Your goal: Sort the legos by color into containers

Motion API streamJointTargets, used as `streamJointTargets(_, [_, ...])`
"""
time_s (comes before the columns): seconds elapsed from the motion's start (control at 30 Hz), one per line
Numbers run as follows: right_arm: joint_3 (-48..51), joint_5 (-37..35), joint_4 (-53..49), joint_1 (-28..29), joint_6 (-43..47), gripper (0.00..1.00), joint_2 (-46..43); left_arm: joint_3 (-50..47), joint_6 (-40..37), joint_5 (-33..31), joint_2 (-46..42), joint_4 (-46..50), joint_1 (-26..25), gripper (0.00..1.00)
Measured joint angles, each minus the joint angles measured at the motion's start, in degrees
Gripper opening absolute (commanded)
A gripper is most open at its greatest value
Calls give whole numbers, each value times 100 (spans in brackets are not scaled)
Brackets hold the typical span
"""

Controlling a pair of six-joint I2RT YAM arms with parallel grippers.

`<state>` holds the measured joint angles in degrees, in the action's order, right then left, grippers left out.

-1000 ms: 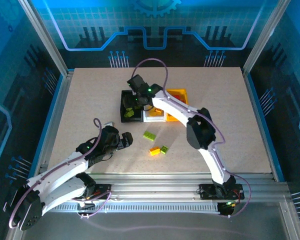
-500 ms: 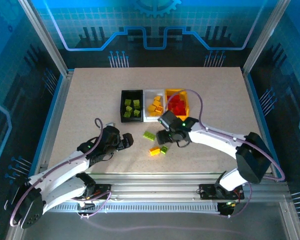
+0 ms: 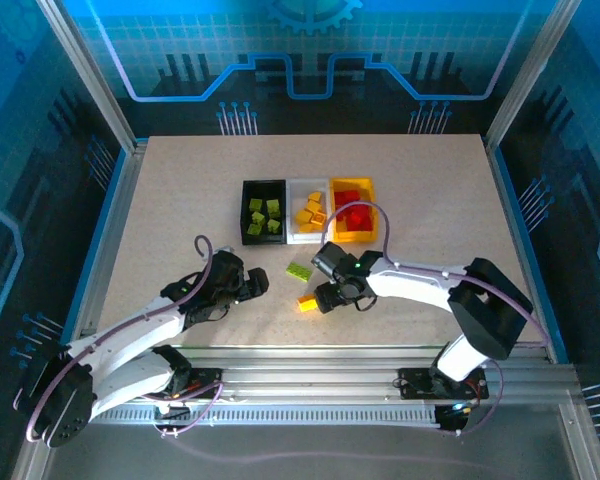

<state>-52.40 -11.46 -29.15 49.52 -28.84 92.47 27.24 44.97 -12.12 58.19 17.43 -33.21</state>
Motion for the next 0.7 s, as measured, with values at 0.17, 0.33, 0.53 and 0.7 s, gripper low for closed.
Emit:
streamJointTargets(0.17, [-59,37,188,9,151,69,352,2,0,0,17,-7,2,99])
streamJointTargets(0.33, [-107,37,221,7,153,70,426,35,-2,7,146,-13,4,99])
streamJointTargets(0.53, [125,131,234,96,-120,77,125,44,0,81,210,-68,4,99])
streamJointTargets(0.7, [398,151,52,481,-494,77,-177,46,4,153,363,-201,7,99])
